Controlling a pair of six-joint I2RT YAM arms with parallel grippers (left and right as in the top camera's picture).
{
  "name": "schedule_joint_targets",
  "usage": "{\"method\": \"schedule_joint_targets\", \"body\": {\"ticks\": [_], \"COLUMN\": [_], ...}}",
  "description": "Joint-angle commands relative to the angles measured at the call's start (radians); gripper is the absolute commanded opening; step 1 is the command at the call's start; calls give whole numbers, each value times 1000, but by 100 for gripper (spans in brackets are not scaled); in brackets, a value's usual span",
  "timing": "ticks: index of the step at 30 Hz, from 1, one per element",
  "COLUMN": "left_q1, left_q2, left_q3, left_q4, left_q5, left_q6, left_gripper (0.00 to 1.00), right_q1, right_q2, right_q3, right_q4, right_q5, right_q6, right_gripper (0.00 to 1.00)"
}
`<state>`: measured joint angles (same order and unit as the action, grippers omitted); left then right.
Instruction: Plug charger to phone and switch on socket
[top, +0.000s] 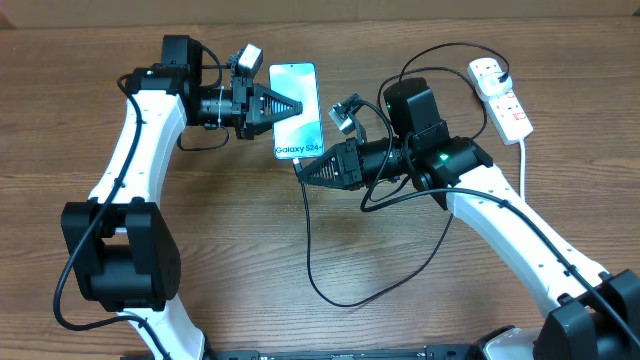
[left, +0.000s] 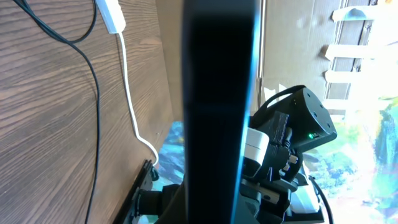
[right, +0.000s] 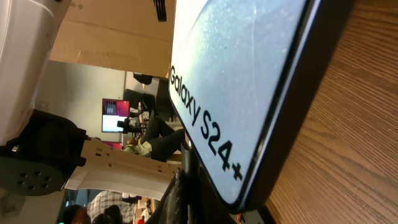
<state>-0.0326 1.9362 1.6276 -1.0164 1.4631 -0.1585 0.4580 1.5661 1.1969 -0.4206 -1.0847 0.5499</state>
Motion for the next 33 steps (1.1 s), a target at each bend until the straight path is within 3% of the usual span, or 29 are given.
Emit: {"method": "schedule_joint_targets", "body": {"ticks": [1,33], "left_q1": [-7,8], "left_q2": [5,5], "left_q3": [9,9], "left_q4": [0,52], "left_q5": [53,53], "left_q6": [-7,-86], "left_gripper": [4,4], "right_q1": [-18,-22], "right_q2": [-11,-11], "right_q3": [5,5], "right_q4": [7,0], "right_q5": [19,-5], "right_q6": [0,1], "right_gripper": [4,3]}}
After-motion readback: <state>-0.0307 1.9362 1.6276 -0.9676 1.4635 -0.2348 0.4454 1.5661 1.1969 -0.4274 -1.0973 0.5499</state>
